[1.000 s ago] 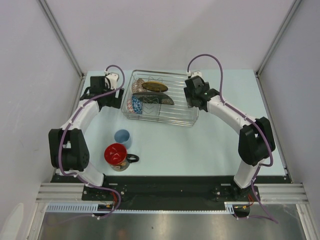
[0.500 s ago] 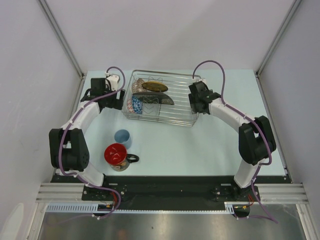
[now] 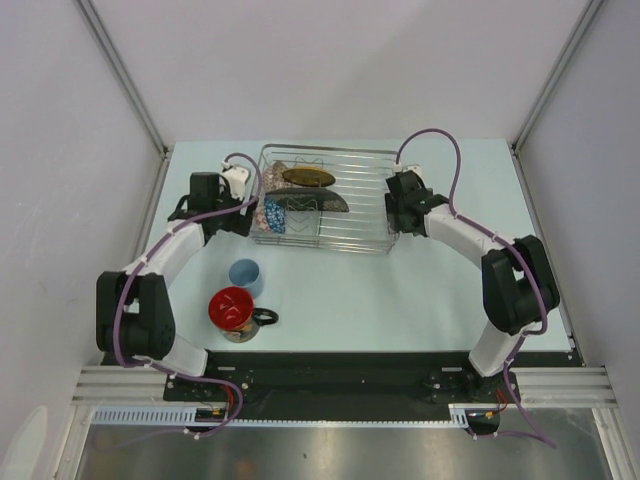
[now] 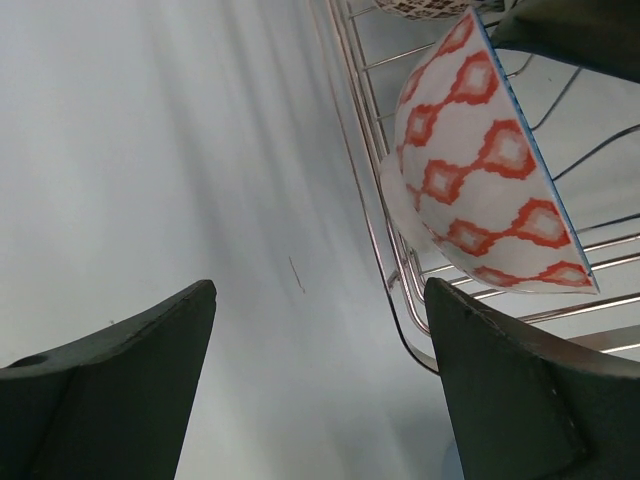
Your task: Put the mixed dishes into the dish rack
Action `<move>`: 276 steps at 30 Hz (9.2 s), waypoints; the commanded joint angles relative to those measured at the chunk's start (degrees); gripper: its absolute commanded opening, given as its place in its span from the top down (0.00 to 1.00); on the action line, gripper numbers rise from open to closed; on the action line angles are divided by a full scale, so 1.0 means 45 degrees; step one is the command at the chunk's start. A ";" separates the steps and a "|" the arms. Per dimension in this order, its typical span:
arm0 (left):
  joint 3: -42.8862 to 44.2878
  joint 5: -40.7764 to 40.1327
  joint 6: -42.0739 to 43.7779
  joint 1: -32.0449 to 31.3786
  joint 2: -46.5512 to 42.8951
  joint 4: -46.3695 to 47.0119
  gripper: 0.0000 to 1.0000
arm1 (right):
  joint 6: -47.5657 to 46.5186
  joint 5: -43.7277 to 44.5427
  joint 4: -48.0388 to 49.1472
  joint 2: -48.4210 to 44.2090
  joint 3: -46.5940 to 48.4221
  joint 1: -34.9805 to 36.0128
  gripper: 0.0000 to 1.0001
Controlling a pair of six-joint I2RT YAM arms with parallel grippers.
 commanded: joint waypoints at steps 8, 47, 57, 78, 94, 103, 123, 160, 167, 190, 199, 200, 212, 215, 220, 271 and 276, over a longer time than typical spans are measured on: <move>-0.1953 -0.0297 0.1237 -0.0560 -0.2375 -0.1494 0.09 | 0.0630 -0.0208 -0.0248 -0.1777 -0.2110 -0.0271 0.31; -0.0587 -0.0552 0.0924 -0.0403 -0.5071 -0.3447 0.07 | 0.0845 -0.0169 -0.0150 -0.3168 -0.2482 0.0784 0.14; -0.0451 -0.0435 0.1138 -0.0306 -0.5148 -0.3758 0.07 | 0.0436 0.1526 0.1779 -0.5273 -0.2443 0.1427 0.00; -0.3029 0.0210 0.1882 -0.0071 -0.7942 -0.5361 0.07 | 0.4459 -0.0758 0.1707 -0.1418 0.1264 0.8750 0.00; -0.2795 0.0815 0.2310 0.1002 -0.8821 -0.5830 0.06 | 0.4400 -0.0247 -0.0813 0.4370 0.7906 1.0081 0.29; -0.1975 0.1753 0.2487 0.2780 -0.8138 -0.5869 0.06 | 0.4946 -0.0365 -0.1010 0.4822 0.7968 0.9711 0.33; -0.2072 0.1812 0.2506 0.2878 -0.8040 -0.5772 0.06 | 0.5376 -0.0853 -0.0169 0.5641 0.7654 0.9163 0.45; 0.4469 0.7179 -0.0987 0.2878 -0.5579 -0.7176 0.05 | 0.3189 -0.2002 0.1001 -0.0368 0.6212 0.9222 1.00; 0.6483 1.2331 -0.3446 0.2897 -0.5501 -0.5524 0.00 | 0.4946 -0.6200 0.2312 -0.5662 0.2073 0.6588 1.00; 0.0351 1.6284 -2.7831 -0.0694 -0.2276 2.3453 0.00 | 1.0844 -1.1849 0.8578 -0.7289 -0.1681 0.2445 1.00; 0.0115 1.6343 -2.2325 -0.1926 -0.3525 1.6894 0.00 | 1.1958 -1.1947 1.0377 -0.6196 -0.1798 0.2522 1.00; 0.0386 1.6285 -2.1390 -0.2004 -0.3721 1.5725 0.00 | 1.1978 -1.1927 1.0435 -0.6117 -0.1798 0.2580 1.00; 0.2596 1.5094 -1.2708 -0.2689 -0.3918 0.4658 0.00 | 1.1939 -1.1810 1.0846 -0.5531 -0.1974 0.3010 1.00; 0.2654 1.4956 -1.2728 -0.2708 -0.3860 0.4697 0.01 | 1.1958 -1.1674 1.0885 -0.5452 -0.2052 0.3089 1.00; 0.2732 1.4917 -1.2476 -0.2708 -0.3782 0.4250 0.37 | 1.2134 -1.1518 1.1295 -0.5257 -0.2189 0.3147 1.00; 1.8085 -0.2407 0.4751 -0.8761 1.1061 -0.7725 1.00 | 0.7896 -0.3607 -0.1127 -1.5764 -0.6271 -0.0622 0.42; 1.7519 -0.2233 0.6019 -0.9153 1.1276 -0.7880 1.00 | 0.7896 -0.3490 -0.1282 -1.6018 -0.6388 -0.0622 0.43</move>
